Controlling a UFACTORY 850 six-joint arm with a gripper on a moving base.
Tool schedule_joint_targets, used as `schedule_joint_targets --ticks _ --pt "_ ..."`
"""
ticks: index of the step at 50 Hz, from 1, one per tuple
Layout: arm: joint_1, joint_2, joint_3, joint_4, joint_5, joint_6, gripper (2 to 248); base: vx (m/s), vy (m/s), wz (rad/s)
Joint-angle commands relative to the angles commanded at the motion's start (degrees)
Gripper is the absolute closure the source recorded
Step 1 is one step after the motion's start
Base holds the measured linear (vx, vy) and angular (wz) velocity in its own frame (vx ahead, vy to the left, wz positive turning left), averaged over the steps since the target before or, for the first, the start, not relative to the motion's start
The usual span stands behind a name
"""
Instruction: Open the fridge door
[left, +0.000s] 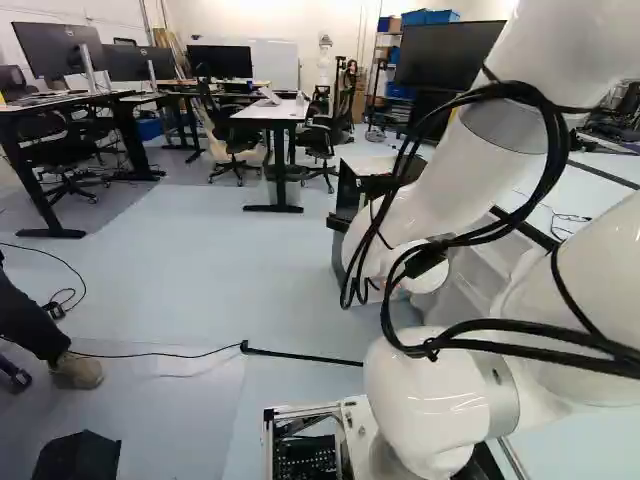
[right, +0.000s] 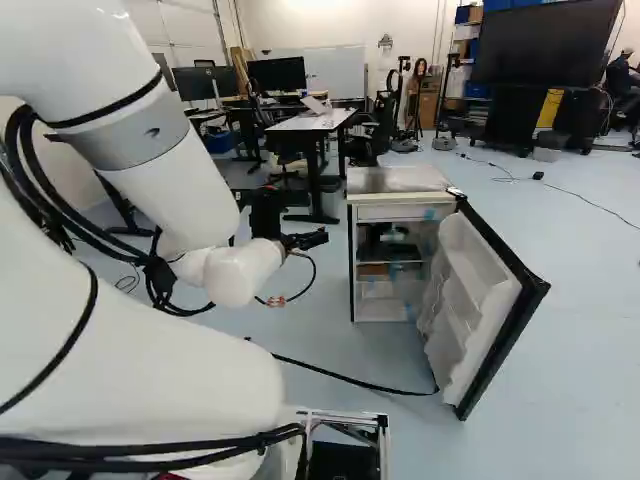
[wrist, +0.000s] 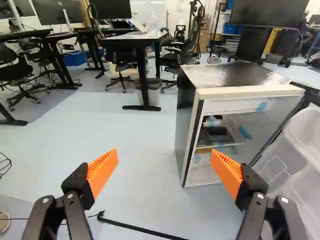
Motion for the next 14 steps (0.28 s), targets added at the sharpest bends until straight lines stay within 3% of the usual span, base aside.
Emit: schedule_joint_targets --ticks 14 --pt "0.12 0.28 0.21 -0.49 -0.08 0.0 3 0.0 0.0 0.0"
